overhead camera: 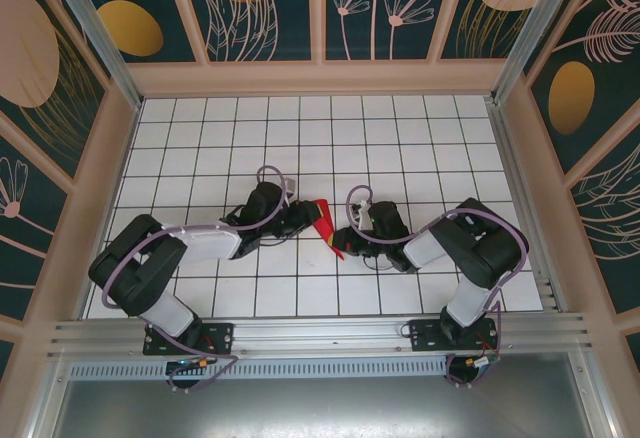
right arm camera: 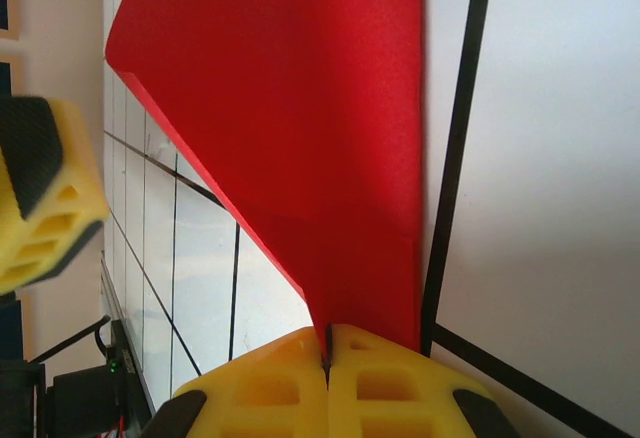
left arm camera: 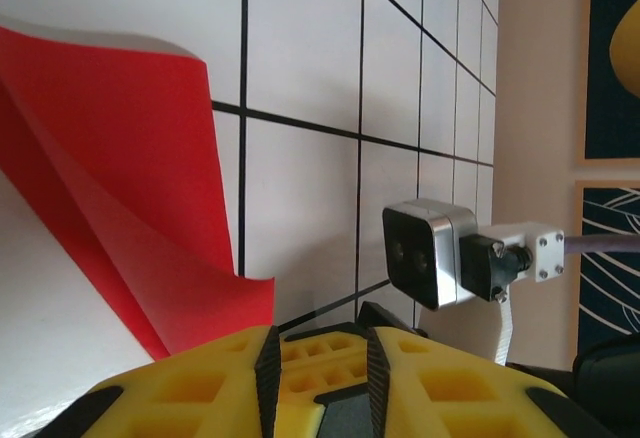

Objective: Fold a paper plane with a square sheet of paper (pick it up from the middle)
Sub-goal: Fold the wing for the fifth time at the center of the table.

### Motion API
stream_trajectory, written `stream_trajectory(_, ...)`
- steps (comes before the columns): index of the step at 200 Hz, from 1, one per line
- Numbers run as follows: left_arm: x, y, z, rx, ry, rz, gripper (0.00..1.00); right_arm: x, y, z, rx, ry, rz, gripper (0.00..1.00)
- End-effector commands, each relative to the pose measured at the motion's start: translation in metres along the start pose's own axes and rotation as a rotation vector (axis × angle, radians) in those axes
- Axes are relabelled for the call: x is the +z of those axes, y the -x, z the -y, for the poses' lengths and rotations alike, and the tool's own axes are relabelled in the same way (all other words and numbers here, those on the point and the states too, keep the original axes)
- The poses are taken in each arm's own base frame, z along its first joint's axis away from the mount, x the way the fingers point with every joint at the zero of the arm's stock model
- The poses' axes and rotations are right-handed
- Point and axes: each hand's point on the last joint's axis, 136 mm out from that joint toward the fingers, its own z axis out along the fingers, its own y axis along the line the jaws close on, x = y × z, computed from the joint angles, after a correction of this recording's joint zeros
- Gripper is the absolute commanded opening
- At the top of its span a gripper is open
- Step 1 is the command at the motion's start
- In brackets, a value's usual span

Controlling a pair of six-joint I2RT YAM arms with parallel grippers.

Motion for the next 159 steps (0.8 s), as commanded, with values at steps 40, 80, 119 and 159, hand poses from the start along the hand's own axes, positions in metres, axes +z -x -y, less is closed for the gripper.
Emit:
stream_trajectory(40, 0.015, -0.006, 0.009, 0.027, -0.088, -0.013, 0.35, 0.002, -0.039, 0.062, 0.144, -0.208, -0.100, 0.00)
stream_trajectory(80, 0.019, -0.008, 0.011, 0.030, -0.110, -0.022, 0.37, 0.003, -0.041, 0.064, 0.160, -0.207, -0.107, 0.00)
stream_trajectory(119, 0.030, -0.008, -0.004, 0.026, -0.081, -0.025, 0.38, 0.003, -0.040, 0.065, 0.161, -0.209, -0.107, 0.00)
stream_trajectory(159, 0.038, -0.007, -0.012, 0.031, -0.060, -0.024, 0.40, 0.003, -0.041, 0.067, 0.163, -0.220, -0.112, 0.00)
